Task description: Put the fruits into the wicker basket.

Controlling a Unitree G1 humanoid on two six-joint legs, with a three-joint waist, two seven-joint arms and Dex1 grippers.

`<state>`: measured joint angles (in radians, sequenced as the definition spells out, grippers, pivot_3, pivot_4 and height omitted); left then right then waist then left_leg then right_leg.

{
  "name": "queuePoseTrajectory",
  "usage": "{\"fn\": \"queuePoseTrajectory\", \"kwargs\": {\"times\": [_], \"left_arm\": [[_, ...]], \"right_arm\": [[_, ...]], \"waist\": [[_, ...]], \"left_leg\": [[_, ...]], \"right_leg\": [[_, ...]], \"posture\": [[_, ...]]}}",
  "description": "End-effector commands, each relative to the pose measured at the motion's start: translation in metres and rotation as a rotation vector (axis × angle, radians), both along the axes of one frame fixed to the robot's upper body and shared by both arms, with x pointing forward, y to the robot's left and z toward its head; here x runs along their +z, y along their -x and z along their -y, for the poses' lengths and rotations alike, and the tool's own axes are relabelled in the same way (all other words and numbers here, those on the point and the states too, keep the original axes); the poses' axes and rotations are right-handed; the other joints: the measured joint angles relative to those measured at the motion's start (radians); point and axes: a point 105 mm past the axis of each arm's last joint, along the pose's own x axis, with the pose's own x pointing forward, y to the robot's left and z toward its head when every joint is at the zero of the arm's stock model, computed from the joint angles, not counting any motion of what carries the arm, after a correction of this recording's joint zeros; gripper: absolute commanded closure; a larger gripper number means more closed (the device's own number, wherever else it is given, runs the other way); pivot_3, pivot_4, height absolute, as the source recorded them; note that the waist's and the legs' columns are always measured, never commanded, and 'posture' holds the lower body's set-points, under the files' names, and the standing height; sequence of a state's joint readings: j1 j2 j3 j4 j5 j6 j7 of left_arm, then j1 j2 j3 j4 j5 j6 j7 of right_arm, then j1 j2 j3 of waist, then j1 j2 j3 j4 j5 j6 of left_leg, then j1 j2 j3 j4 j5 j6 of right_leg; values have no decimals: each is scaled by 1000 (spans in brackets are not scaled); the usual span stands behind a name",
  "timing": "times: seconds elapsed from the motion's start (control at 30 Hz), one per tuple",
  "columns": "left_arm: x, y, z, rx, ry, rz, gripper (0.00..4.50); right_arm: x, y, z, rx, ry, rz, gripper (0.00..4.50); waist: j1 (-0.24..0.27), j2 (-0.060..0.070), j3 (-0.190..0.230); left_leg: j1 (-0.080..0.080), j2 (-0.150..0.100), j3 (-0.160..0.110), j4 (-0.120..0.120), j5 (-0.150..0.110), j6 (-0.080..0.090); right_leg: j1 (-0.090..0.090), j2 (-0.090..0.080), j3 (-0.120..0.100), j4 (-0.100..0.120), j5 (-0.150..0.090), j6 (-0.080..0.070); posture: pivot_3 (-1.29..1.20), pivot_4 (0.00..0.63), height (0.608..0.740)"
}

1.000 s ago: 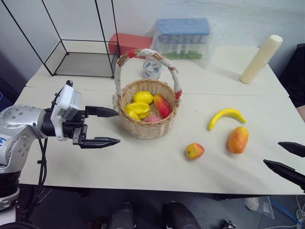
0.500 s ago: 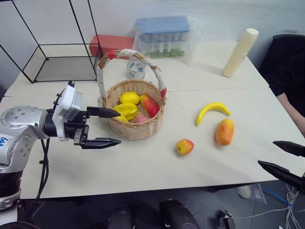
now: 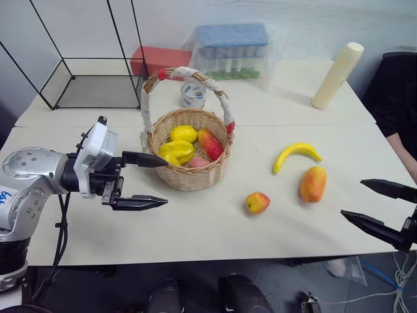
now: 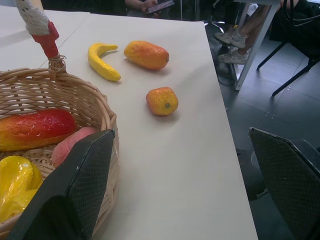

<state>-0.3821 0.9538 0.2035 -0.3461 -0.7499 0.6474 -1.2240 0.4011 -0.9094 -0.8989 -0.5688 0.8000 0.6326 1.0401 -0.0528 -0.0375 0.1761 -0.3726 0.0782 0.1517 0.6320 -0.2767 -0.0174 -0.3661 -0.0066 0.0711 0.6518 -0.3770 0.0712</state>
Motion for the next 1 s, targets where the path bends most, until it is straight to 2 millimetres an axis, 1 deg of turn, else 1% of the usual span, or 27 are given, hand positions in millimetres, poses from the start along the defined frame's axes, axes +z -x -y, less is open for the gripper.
{"fn": "queuePoseTrajectory", "kwargs": {"times": [0.03,0.23,0.37,0.43,0.47,0.53,0.6,0.7,0.73,0.8,0.87,0.93,1.0], "left_arm": [[6,6,1,-8,5,33,0],[7,6,1,-6,14,36,0],[8,7,4,-23,25,34,0],[8,8,7,-48,30,25,0],[7,9,9,-58,31,21,0],[6,11,16,-100,31,11,0],[4,12,20,-130,29,1,0],[0,14,27,-193,-1,-16,0],[-1,14,29,-211,-10,-19,0],[-6,15,30,-238,-34,-24,0],[-10,13,30,-247,-57,-20,0],[-11,11,30,-248,-67,-10,0],[-13,8,31,-235,-75,16,0]], "right_arm": [[2,-2,0,13,21,6,20],[3,-6,2,4,32,14,20],[5,-11,0,-1,36,35,20],[6,-12,-12,43,29,34,20],[6,-12,-17,64,25,32,20],[1,-14,-43,168,39,23,20],[-4,-14,-62,250,63,16,20],[-17,-20,-95,399,158,20,20],[-21,-22,-102,433,185,23,20],[-31,-34,-112,474,233,16,20],[-43,-47,-114,500,329,31,20],[-53,-57,-116,525,399,48,20],[-60,-69,-119,527,423,59,20]], "waist": [[-1,0,0],[-4,1,1],[-4,7,4],[-2,9,6],[3,10,7],[12,10,7],[14,11,8],[14,11,8],[10,11,8],[6,11,8],[3,11,8],[2,11,8],[2,11,8]], "left_leg": [[0,0,0,0,0,0],[1,0,0,0,0,0],[-2,-6,-22,-1,2,1],[-2,-9,-36,-1,4,2],[-2,-9,-35,-1,4,2],[-2,-10,-36,-1,4,3],[-2,-9,-36,-1,4,3],[-2,-9,-35,-1,4,3],[-2,-9,-34,-1,4,2],[-3,-9,-32,-1,4,2],[-3,-9,-31,-1,4,2],[-7,-9,-29,-1,5,2],[-13,-9,-29,1,6,1]], "right_leg": [[0,0,0,0,0,0],[0,0,0,0,0,0],[16,-4,-21,-9,0,0],[22,-7,-32,-15,0,0],[22,-7,-30,-14,0,0],[21,-7,-28,-14,0,0],[21,-6,-27,-13,0,0],[20,-6,-26,-13,0,0],[20,-6,-25,-13,0,0],[18,-7,-25,-12,0,0],[15,-7,-24,-10,-1,0],[9,-6,-22,-7,-1,-1],[3,-6,-22,-5,-1,-1]], "posture": [[0,150,740],[0,150,740],[0,150,740],[0,150,740],[0,150,740],[0,150,740],[0,150,740],[0,150,740],[0,150,740],[0,150,740],[0,150,740],[0,150,740],[0,150,740]]}}
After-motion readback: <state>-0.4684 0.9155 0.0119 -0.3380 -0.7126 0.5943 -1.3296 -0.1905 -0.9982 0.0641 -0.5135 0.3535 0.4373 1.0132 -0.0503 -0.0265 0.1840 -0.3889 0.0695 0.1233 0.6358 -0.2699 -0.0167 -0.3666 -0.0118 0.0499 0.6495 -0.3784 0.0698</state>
